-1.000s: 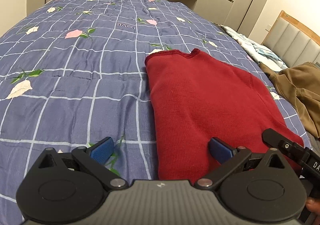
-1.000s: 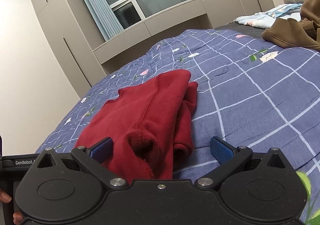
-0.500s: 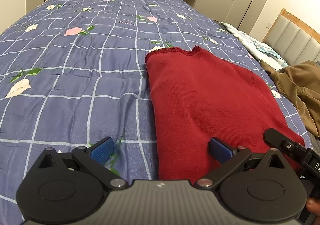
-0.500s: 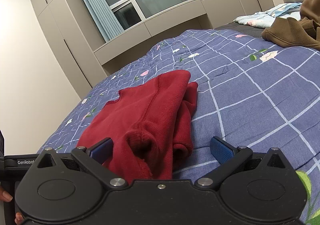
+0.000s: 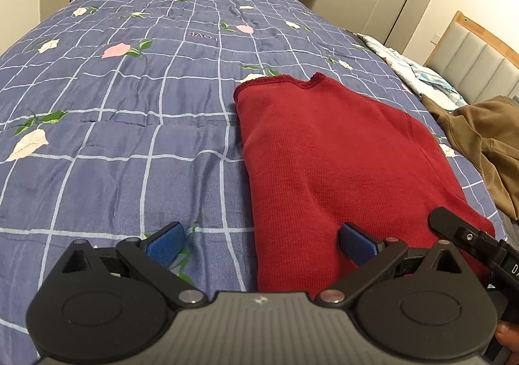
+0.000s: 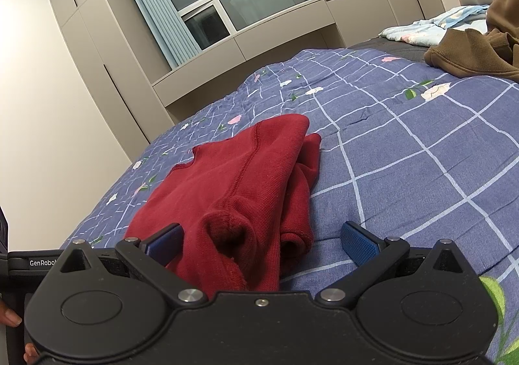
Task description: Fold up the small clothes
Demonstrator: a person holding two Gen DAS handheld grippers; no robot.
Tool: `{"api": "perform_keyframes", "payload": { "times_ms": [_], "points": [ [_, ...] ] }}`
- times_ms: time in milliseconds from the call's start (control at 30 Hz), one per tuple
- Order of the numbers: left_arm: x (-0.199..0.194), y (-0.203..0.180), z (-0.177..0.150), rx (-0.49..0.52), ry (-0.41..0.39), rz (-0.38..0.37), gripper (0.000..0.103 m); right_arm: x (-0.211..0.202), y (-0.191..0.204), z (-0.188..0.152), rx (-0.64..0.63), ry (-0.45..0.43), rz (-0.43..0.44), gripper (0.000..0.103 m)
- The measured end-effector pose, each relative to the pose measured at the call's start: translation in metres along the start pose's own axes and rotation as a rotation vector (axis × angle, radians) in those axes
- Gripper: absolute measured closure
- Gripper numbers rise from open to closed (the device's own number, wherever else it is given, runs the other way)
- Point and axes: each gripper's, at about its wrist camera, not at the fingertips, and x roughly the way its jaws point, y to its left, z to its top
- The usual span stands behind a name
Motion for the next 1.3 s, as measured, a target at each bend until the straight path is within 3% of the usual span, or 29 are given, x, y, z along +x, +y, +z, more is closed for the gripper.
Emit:
{"api": "perform_keyframes", "payload": {
  "times_ms": [200, 367, 467, 567, 667, 833, 1000, 1300],
  "points": [
    [0.000, -0.002, 0.001, -0.005, 0.007, 0.005, 0.000, -0.001, 0.001, 0.000, -0.013, -0.003, 0.005, 0.008],
    [-0.003, -0.002, 0.004, -0.019, 0.020, -0.001, 0.003, -0.003, 0.001, -0.001, -0.020, 0.004, 0.040, 0.025],
    [-0.006, -0.004, 0.005, -0.013, 0.025, -0.015, 0.013, -0.002, 0.003, -0.001, -0.021, 0.011, 0.050, 0.032],
    [-0.008, -0.007, 0.007, -0.024, 0.045, -0.077, 0.046, -0.002, 0.003, 0.001, -0.003, 0.031, 0.055, 0.041],
    [-0.009, -0.015, 0.010, -0.022, 0.058, -0.054, 0.052, -0.003, 0.004, 0.002, 0.040, 0.047, 0.047, 0.050],
    [-0.017, -0.029, 0.017, 0.028, 0.059, -0.020, 0.072, -0.008, 0.016, 0.005, 0.048, 0.048, 0.006, 0.062],
    [-0.036, -0.033, 0.028, 0.052, 0.033, -0.028, 0.077, -0.016, 0.036, 0.018, 0.030, 0.034, -0.028, 0.069],
    [-0.095, -0.015, 0.043, 0.069, -0.056, 0.003, 0.079, -0.034, 0.101, 0.031, -0.057, -0.012, 0.032, 0.070]
  ]
}}
